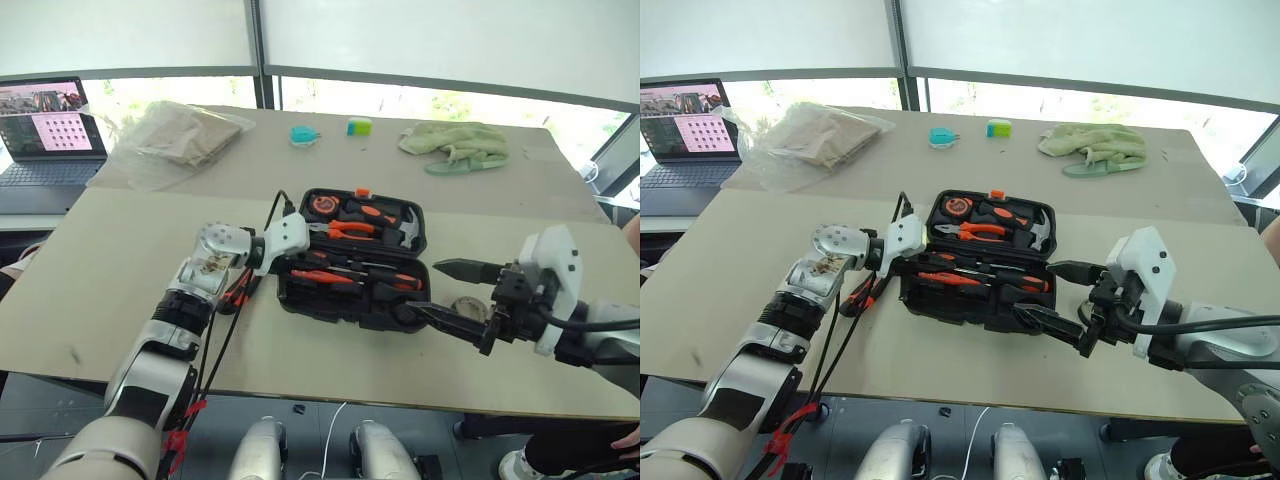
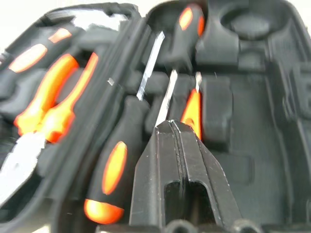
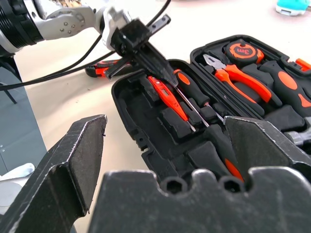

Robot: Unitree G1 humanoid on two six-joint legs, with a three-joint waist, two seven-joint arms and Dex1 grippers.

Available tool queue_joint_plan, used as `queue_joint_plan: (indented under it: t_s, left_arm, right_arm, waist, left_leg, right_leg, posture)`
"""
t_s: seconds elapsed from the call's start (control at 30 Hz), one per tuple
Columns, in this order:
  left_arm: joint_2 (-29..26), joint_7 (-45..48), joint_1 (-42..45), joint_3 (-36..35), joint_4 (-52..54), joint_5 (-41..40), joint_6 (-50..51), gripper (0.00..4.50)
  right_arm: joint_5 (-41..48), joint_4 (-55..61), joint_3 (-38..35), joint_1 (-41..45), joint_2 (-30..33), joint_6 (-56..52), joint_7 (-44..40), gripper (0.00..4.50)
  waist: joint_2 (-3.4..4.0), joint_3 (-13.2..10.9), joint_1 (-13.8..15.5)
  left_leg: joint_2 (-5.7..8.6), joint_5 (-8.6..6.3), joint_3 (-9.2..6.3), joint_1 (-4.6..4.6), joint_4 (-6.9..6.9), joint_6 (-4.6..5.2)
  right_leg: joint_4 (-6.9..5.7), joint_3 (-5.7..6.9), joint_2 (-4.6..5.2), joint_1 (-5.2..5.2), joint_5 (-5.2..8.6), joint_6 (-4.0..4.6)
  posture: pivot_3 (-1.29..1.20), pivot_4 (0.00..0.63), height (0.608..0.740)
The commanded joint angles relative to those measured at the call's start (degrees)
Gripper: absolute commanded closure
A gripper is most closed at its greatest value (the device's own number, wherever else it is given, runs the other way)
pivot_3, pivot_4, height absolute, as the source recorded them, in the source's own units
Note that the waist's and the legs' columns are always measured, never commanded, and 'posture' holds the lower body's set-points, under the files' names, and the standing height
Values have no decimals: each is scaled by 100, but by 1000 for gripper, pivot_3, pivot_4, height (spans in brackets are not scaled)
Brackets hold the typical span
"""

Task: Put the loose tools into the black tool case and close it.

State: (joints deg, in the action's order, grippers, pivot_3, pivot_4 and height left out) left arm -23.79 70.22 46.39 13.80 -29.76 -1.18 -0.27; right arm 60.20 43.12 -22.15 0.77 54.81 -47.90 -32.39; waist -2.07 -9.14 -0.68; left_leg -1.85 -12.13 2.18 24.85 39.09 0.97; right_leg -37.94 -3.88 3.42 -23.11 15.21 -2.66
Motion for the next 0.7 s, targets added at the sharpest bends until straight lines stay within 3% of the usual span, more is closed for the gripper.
queue_joint_plan:
  t_s: [0.03,0.4,0.7]
  left_arm:
    - [-56,-89,-135,109,52,135,-54,4479]
    - [-45,-377,-326,365,-390,502,-280,4479]
    - [-277,25,-77,-271,159,-365,352,4479]
  right_arm:
    - [58,71,-88,70,-21,94,-1,0]
    - [216,188,-219,15,-74,43,171,0]
    - [192,152,-173,-17,-5,83,178,0]
  waist:
    - [0,0,0]
    - [2,1,15]
    - [1,0,-12]
  left_leg:
    - [0,0,0,0,0,0]
    - [0,0,0,-14,0,0]
    - [-6,-1,1,-58,-14,-1]
  right_leg:
    - [0,0,0,0,0,0]
    - [3,0,1,14,0,0]
    - [31,1,0,65,1,0]
  posture:
    - [0,150,740]
    - [0,150,740]
    - [0,150,740]
